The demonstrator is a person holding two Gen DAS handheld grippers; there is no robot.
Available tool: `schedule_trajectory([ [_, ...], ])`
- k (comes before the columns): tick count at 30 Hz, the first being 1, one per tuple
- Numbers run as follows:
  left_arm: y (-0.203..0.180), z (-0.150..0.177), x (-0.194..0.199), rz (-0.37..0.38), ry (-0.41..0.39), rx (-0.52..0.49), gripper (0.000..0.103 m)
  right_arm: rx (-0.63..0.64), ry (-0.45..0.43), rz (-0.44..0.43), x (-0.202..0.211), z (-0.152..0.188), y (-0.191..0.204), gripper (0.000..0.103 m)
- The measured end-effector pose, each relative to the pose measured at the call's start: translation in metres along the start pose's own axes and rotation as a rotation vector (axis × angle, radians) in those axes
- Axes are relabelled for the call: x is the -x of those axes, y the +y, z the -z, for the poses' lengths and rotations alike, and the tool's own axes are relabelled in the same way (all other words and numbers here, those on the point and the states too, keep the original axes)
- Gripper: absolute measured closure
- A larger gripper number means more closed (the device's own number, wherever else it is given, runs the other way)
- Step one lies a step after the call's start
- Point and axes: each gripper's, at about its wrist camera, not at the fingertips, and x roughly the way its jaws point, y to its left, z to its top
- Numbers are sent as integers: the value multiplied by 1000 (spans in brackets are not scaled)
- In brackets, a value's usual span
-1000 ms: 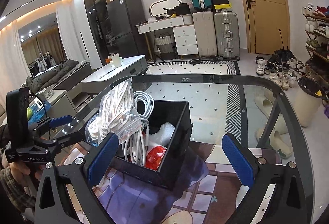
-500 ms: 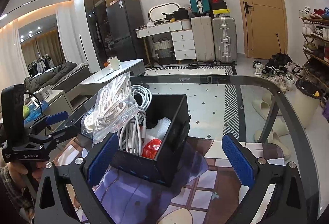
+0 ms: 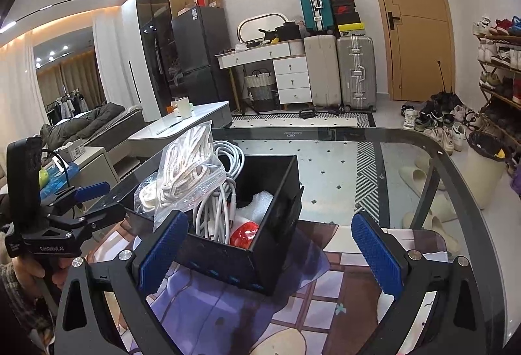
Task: Organize soft objects
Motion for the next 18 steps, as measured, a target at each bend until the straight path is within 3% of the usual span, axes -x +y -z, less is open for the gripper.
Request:
schedule_trajectory([
  [18, -8, 2, 1, -21, -9, -24, 4, 2, -8, 4, 6, 1, 2, 1],
])
